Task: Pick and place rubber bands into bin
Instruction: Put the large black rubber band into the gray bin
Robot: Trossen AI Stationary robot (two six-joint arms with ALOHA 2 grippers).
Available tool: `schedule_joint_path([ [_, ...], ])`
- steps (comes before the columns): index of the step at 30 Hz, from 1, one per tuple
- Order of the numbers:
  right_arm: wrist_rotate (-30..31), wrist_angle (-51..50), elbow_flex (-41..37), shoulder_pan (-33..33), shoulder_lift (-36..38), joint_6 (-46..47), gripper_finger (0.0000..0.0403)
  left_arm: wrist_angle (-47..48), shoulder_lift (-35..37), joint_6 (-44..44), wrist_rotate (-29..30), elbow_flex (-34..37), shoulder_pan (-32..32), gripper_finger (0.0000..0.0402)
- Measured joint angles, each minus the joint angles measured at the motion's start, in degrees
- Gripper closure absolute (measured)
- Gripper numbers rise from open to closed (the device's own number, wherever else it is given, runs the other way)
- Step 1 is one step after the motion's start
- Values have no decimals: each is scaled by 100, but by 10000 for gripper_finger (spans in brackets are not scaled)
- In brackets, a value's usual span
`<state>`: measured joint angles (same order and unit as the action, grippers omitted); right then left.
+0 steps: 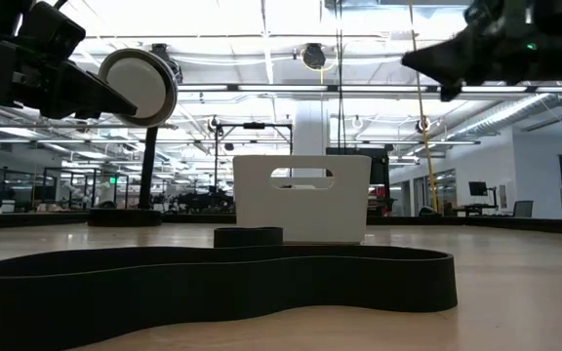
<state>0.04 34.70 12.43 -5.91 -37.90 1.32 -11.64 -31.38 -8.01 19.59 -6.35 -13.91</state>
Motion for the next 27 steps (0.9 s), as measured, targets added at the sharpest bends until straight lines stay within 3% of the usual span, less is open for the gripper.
schedule_joint_path([
  [7, -5, -648, -268, -13, 971, -192, 403, 13, 0, 59, 0, 0, 0, 355],
  [18, -25, -950, -546, -13, 1219, -531, 403, 521, 0, 220, 0, 0, 0, 355],
  [22, -28, -1062, -549, -13, 1219, -661, 403, 44, -27, 607, -48, 0, -10, 359],
  [27, -199, -1056, -549, -15, 1219, -682, 403, -976, -427, 575, -414, 0, -266, 395],
])
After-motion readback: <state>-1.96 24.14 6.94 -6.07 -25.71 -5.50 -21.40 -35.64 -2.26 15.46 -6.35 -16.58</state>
